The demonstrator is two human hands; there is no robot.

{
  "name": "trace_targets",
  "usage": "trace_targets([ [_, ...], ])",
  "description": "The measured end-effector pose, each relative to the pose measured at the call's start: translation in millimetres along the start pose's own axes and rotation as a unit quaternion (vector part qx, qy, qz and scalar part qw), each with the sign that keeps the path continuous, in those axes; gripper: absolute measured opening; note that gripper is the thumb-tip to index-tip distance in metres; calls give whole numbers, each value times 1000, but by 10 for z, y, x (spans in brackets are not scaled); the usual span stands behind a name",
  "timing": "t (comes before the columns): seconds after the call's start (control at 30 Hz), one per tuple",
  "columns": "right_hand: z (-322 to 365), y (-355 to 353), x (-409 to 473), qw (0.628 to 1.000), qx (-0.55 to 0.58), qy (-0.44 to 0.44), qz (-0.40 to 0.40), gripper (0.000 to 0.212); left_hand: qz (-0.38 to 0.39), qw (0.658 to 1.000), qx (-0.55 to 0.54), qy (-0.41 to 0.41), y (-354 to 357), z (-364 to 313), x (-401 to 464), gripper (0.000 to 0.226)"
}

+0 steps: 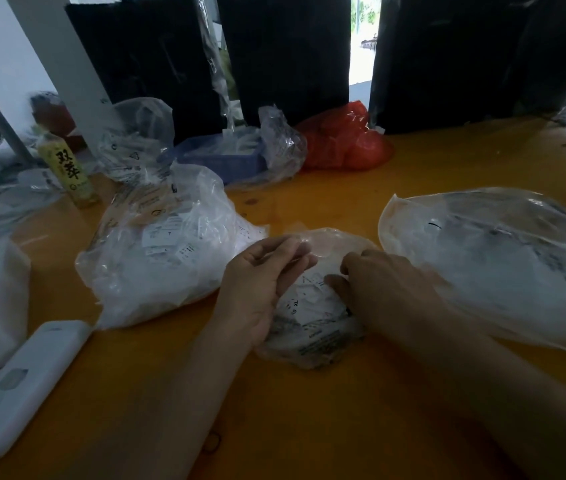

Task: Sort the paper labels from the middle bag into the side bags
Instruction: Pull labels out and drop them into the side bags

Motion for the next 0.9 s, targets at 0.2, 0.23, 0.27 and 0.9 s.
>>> trace_targets([
  [0.2, 27, 65, 5, 999, 54, -1, -2, 27, 20, 1000, -8, -9, 1, 32, 26, 39],
  [0.23, 16, 50, 9, 997, 78, 1, -8, 20, 23, 1000, -6, -11, 2, 36, 23, 40],
  [0.27, -5, 29, 12, 994, 109, 3, -17, 16, 24, 1000, -5, -14, 2, 35, 21, 40],
  [0.9, -283, -244, -43, 837, 526, 80, -126, 11, 2, 1000, -27, 0, -82, 19, 48, 36],
])
Point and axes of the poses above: each hand's wrist, its own x-axis towards the middle knuckle, its own y-axis out of the palm, z = x × y, the point moved 7 cm from there along x, towards the middle knuckle, and after that the axes turned 3 degrees about -y, right-handed, at the moved point
